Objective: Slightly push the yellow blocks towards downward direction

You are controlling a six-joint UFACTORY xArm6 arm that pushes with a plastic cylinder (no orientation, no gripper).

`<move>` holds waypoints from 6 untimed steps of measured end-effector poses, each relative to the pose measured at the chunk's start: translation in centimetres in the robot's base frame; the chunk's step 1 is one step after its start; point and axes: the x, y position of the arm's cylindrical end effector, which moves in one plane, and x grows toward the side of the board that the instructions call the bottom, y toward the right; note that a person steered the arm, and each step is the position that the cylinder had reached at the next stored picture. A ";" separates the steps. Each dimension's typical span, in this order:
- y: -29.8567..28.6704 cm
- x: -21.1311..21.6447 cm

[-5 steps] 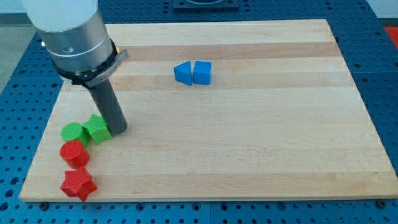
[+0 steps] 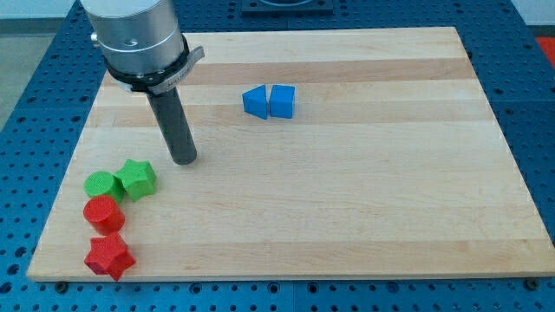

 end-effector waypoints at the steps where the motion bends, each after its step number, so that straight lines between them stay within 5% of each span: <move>1: -2.0 -1.3; 4: -13.6 -12.7; 6: -14.3 -20.1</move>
